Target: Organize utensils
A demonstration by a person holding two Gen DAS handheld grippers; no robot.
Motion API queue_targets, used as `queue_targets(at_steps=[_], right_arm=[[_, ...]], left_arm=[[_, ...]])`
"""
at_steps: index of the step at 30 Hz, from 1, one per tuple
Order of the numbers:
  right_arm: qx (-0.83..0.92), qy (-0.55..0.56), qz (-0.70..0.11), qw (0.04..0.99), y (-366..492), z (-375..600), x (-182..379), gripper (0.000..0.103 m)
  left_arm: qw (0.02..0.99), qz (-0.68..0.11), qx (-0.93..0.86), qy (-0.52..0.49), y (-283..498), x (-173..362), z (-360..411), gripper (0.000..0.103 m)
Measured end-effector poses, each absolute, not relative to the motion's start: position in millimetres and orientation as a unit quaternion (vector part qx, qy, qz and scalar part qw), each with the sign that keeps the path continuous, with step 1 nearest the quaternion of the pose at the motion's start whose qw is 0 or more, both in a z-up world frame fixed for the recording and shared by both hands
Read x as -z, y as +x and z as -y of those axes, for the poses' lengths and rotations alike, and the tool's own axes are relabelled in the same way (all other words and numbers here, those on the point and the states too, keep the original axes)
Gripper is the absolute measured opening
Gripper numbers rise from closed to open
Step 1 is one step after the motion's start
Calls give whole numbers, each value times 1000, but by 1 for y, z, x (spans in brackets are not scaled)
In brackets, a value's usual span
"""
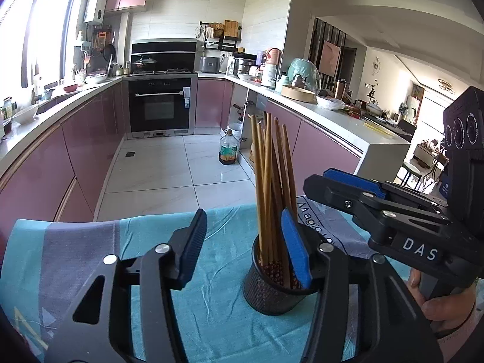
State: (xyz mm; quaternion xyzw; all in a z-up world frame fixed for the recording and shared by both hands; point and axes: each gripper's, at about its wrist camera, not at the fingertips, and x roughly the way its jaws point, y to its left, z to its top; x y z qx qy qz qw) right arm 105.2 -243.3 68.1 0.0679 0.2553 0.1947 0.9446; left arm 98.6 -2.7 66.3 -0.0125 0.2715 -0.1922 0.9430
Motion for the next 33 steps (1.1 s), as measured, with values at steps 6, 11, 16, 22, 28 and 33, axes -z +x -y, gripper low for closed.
queue_targets(at_steps=[6, 11, 16, 22, 28, 33], right_arm=[[-183, 70, -247, 949, 83, 247, -58, 62], [-175, 64, -230, 955, 60, 242, -50, 88], [-165, 53, -207, 963, 34, 234, -41, 96], [-144, 29, -173, 974, 4, 224, -36, 96], [-129, 16, -156, 979, -13, 218, -32, 96], [-123, 12, -150, 981, -20, 213, -29, 96]], left_arm=[[956, -252, 150, -11, 78, -57, -23, 90], [965, -232, 122, -2, 54, -51, -49, 98], [971, -219, 99, -5, 29, -45, -71, 98], [978, -199, 66, -4, -1, -35, -90, 98], [982, -180, 50, -3, -26, -32, -103, 98], [985, -167, 44, 3, -40, -38, -99, 98]])
